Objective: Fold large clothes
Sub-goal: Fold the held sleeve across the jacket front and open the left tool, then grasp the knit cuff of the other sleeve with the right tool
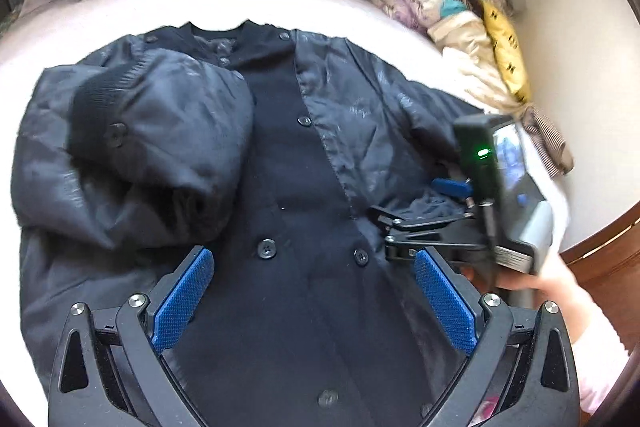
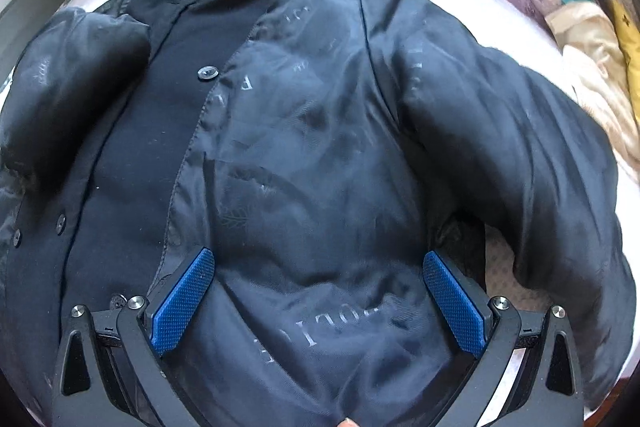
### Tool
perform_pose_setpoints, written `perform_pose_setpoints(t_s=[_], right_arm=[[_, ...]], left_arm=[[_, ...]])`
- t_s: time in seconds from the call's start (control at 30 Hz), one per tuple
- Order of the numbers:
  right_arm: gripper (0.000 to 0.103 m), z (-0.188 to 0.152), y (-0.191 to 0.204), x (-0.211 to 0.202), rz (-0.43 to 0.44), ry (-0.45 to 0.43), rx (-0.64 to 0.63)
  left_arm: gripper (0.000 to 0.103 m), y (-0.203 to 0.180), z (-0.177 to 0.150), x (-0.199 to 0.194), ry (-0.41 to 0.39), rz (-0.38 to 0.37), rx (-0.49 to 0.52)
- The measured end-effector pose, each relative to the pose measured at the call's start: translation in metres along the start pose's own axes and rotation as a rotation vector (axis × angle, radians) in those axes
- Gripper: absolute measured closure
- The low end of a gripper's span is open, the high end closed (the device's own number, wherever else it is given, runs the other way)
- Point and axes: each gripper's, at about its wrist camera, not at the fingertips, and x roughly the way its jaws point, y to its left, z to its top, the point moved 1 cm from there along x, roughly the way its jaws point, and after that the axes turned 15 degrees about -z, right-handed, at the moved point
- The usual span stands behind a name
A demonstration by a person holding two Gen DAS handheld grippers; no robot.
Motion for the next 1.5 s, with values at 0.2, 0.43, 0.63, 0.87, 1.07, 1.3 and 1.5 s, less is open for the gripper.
perform_pose_setpoints(t_s=[0.2,0.43,0.63,0.87,1.07,1.3,1.5], right_arm=[[0.000,0.003,0.003,0.005,-0.028,0.029,0.021],[0.005,0.016,0.014,-0.028,-0.101,-0.062,-0.027],[0.006,0.040,0.065,-0.114,-0.038,-0.319,-0.108],[0.006,0.083,0.182,-0.151,-0.011,-0.463,-0.296],[0.044,0.100,0.239,-0.095,-0.115,-0.349,-0.435],[0.072,0.114,0.189,-0.105,-0.001,-0.330,-0.197],[0.070,0.093,0.107,-0.111,0.218,-0.291,0.049]], left_arm=[[0.001,0.030,0.002,-0.054,-0.135,0.089,-0.076],[0.001,0.100,0.008,-0.112,-0.264,0.278,-0.298],[0.001,0.127,0.016,-0.153,-0.399,0.274,-0.422],[0.001,0.138,0.028,-0.167,-0.459,0.303,-0.449],[0.001,0.148,0.028,-0.176,-0.477,0.307,-0.479],[0.002,0.145,0.025,-0.175,-0.475,0.315,-0.466],[0.002,0.132,0.024,-0.167,-0.454,0.345,-0.413]])
